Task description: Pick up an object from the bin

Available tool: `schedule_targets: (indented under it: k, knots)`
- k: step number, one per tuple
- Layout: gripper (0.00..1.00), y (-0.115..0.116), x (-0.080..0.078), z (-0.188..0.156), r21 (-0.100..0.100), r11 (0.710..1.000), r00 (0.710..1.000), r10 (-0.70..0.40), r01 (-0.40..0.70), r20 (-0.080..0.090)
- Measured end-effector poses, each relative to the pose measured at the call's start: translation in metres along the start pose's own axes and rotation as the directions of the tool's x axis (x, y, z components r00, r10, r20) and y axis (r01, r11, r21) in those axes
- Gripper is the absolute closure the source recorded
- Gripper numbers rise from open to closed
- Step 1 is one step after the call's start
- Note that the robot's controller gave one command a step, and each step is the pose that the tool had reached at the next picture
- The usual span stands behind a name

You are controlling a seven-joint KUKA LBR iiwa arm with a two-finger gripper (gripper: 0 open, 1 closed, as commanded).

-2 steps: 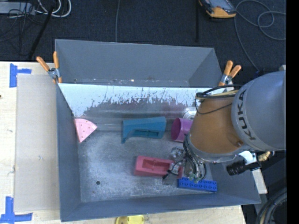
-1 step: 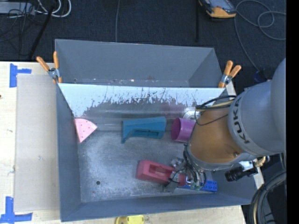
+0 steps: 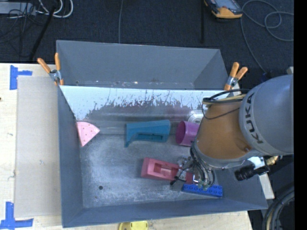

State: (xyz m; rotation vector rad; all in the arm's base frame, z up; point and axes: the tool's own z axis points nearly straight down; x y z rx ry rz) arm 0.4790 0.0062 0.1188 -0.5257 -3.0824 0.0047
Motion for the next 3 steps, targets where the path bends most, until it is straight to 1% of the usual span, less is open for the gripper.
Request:
schedule_targets:
  k: [1,2,3]
  knots:
    - [1.00,-0.024,-0.026,-0.070,-0.004,1.000,1.000,0.030,-0.030,0.008]
    - [1.00,-0.005,-0.012,-0.074,-0.002,0.999,0.999,0.053,-0.053,0.006]
    - [1.00,-0.023,-0.017,-0.129,-0.002,0.999,0.999,0.046,-0.046,0.001]
